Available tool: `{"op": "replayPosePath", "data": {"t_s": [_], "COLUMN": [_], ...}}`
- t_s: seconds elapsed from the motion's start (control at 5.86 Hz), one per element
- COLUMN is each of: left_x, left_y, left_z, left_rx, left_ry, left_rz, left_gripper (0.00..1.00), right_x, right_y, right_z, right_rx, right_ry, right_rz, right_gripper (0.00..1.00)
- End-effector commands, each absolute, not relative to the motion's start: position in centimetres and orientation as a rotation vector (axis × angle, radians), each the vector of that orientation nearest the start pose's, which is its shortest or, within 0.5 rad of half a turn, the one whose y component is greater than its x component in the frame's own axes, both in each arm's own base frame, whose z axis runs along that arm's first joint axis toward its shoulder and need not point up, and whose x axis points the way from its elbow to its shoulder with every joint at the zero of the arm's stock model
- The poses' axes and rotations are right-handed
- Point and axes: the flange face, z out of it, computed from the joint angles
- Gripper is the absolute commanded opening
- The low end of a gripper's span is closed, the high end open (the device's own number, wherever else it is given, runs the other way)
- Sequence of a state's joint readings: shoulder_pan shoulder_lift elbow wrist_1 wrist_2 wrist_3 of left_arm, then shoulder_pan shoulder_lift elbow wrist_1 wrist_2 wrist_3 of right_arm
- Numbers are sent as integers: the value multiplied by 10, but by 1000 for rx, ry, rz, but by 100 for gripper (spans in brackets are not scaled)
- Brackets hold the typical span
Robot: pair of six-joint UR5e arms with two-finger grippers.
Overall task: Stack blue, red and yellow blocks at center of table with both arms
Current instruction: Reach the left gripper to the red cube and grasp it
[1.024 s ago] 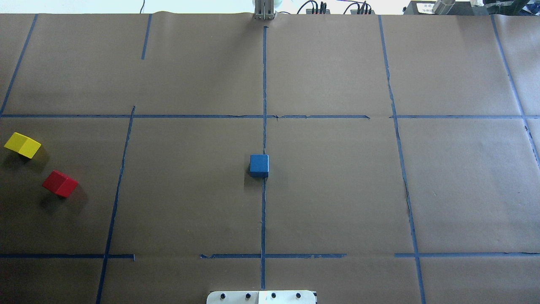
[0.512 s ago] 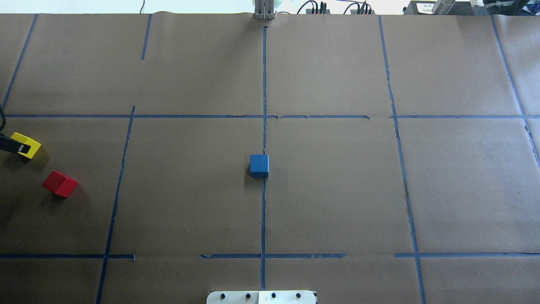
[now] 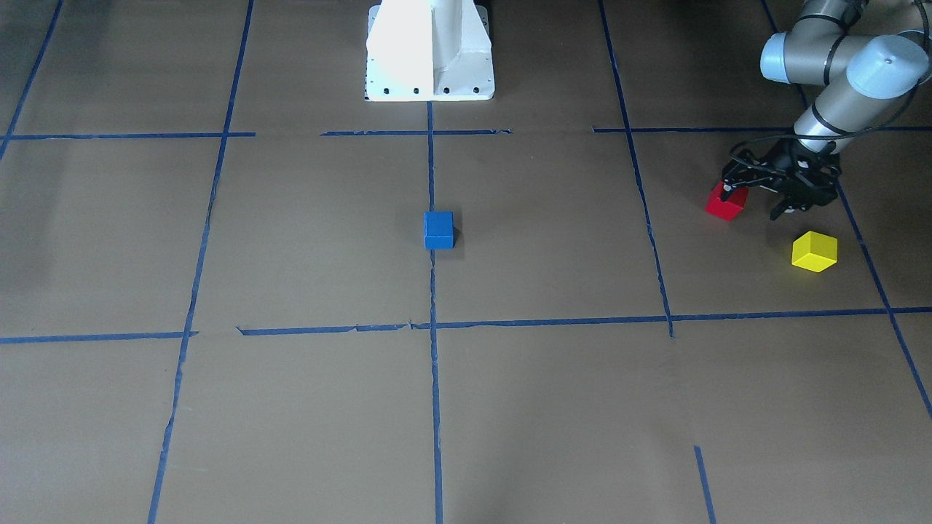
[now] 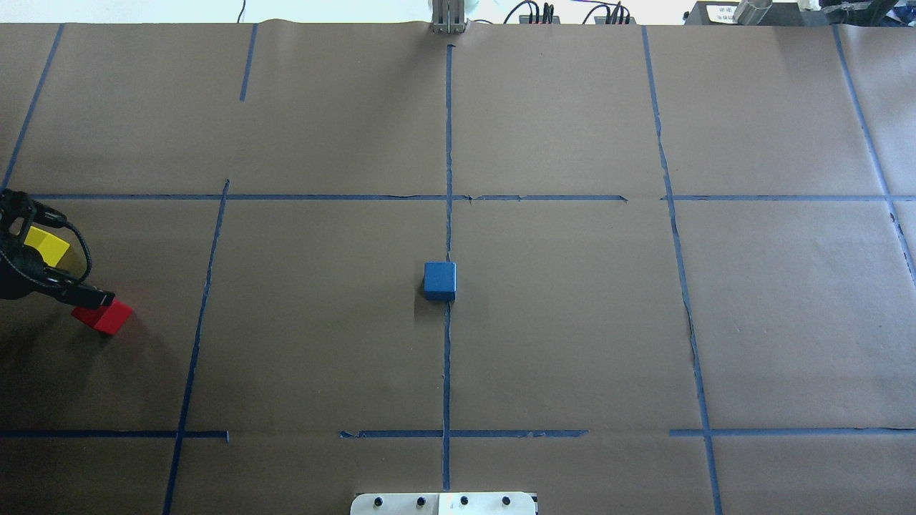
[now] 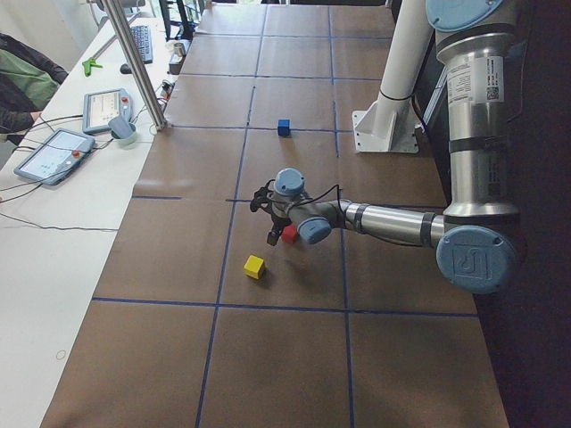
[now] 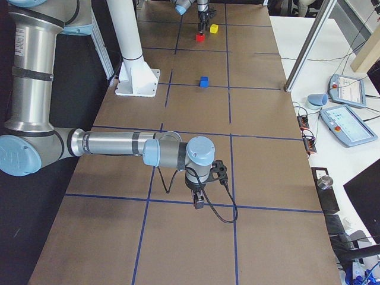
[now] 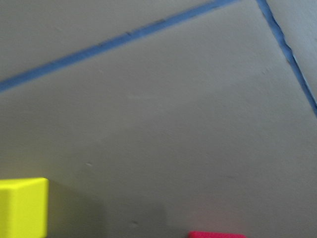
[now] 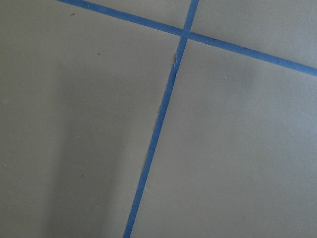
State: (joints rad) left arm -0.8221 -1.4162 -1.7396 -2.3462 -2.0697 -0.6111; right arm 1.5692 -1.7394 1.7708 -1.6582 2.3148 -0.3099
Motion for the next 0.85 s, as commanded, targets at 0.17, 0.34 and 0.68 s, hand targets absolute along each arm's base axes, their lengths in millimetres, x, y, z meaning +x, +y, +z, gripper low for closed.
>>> {"op": "replayPosePath", "data": {"t_s": [0.17, 0.34, 0.68], "left_x": [271, 272, 277], "left_y": [-372, -371, -375], "left_z": [566, 566, 559], "left_rx": [283, 280, 294], "left_ry": [846, 846, 855], "left_rz": [323, 324, 327], "left_gripper": [100, 44, 24], "right_x": [65, 65, 65], "right_y": [-416, -416, -417], "right_z": [649, 650, 651], "right_rx": [59, 58, 56], "right_ry": [-746, -746, -746], "right_rz": [-274, -275, -275], "right_gripper": [100, 100, 100]}}
